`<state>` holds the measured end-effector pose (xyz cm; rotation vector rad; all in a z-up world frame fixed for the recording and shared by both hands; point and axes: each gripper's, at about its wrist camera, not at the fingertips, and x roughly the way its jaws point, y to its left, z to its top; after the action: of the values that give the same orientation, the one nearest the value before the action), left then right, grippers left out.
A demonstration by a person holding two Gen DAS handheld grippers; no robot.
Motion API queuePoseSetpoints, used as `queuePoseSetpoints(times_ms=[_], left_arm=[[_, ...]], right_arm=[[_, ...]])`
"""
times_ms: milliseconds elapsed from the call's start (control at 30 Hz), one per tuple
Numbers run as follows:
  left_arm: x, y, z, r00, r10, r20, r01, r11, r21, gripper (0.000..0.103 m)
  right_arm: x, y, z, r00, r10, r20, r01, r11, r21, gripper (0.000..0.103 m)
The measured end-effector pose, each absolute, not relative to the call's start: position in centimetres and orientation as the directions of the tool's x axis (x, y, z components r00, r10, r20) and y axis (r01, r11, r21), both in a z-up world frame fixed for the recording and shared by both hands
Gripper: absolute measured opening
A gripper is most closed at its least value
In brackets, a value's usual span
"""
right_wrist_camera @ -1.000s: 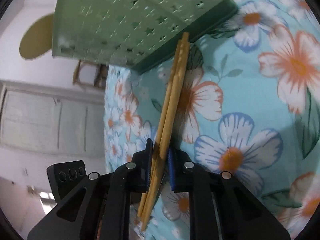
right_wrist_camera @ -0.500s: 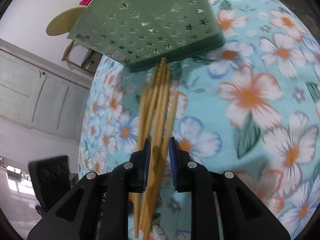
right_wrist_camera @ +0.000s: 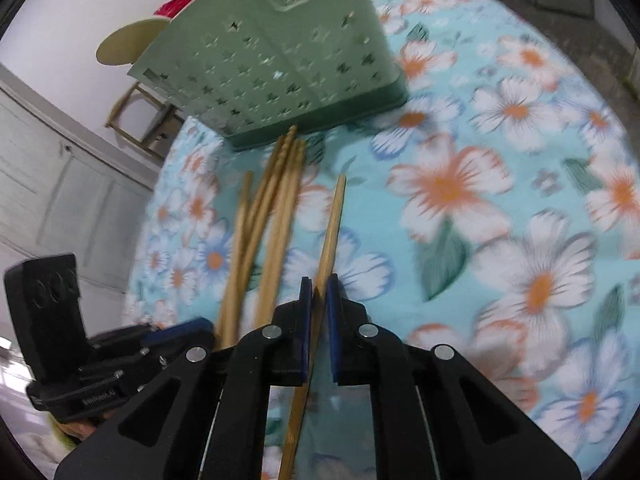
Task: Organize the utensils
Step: 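Grasp one bamboo chopstick each with the left and right grippers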
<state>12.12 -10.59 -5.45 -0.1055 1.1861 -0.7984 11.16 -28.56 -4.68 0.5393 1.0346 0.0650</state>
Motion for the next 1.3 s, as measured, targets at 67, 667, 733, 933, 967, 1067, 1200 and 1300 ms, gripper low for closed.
queuePoseSetpoints(times_ms=[67, 667, 733, 933, 967, 1067, 1200, 1300], left_arm=[[12.5, -11.8, -5.5, 0.157, -0.582, -0.798, 0.519, 0.736, -0.434, 0.015], [11.6, -5.9, -4.6, 0.248, -0.457, -0.854, 0.467, 0.829, -0.308, 0.005], [11.2, -4.4, -4.4, 0.25, -0.445, -0.86, 0.451, 0.84, -0.303, 0.005], [12.1, -3.8, -3.7, 0.258, -0.455, -0.852, 0.457, 0.835, -0.307, 0.019], [12.7, -4.2, -3.8, 0.262, -0.457, -0.85, 0.466, 0.831, -0.303, 0.02], [14.5, -6.1, -4.2, 0.268, -0.445, -0.854, 0.48, 0.83, -0.282, 0.02], [16.3, -8.0, -4.9, 0.316, -0.404, -0.858, 0.504, 0.838, -0.209, 0.018], [16.3, -7.5, -4.8, 0.328, -0.397, -0.858, 0.491, 0.847, -0.204, 0.004]], right_arm=[[11.0, -29.1, -4.6, 0.523, 0.28, -0.805, 0.207, 0.874, 0.439, 0.008], [9.7, -28.9, -4.7, 0.497, 0.293, -0.817, 0.201, 0.877, 0.437, 0.008], [9.1, -29.1, -4.6, 0.491, 0.296, -0.819, 0.202, 0.876, 0.438, 0.008], [9.5, -28.5, -4.6, 0.483, 0.28, -0.83, 0.176, 0.897, 0.405, 0.019], [9.9, -28.4, -4.7, 0.486, 0.275, -0.83, 0.17, 0.901, 0.398, 0.02], [11.2, -28.1, -5.0, 0.496, 0.246, -0.833, 0.168, 0.914, 0.37, 0.02], [11.9, -27.5, -4.9, 0.516, 0.186, -0.836, 0.162, 0.938, 0.308, 0.014], [11.3, -27.5, -4.9, 0.508, 0.188, -0.841, 0.164, 0.937, 0.309, 0.007]])
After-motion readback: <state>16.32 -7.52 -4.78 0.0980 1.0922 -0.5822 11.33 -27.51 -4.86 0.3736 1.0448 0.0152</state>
